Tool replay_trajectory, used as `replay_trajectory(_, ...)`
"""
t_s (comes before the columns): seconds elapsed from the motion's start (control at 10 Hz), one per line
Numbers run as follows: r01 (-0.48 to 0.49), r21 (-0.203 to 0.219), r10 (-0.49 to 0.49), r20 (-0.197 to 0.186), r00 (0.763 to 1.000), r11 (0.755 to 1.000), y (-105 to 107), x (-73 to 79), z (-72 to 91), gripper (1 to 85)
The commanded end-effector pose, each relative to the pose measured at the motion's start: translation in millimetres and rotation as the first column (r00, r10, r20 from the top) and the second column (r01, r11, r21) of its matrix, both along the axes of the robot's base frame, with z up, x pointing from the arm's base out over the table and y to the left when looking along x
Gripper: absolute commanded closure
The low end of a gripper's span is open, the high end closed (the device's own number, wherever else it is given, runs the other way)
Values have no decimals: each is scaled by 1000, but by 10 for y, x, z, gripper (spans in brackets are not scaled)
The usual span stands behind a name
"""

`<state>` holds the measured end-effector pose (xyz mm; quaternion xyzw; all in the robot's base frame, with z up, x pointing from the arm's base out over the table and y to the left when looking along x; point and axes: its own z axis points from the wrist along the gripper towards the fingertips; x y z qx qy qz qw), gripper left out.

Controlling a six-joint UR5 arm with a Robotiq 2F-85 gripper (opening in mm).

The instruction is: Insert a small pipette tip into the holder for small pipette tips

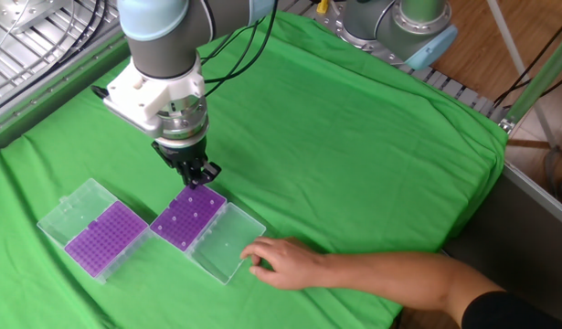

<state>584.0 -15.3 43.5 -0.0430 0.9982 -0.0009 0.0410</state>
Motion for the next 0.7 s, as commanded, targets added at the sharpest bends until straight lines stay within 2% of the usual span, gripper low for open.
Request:
replay_trajectory(0.0,17,11,-17,4,1000,1000,27,13,7,683)
replay_trajectory(0.6,20,35,-20,13,1000,999,74,28,-2,710)
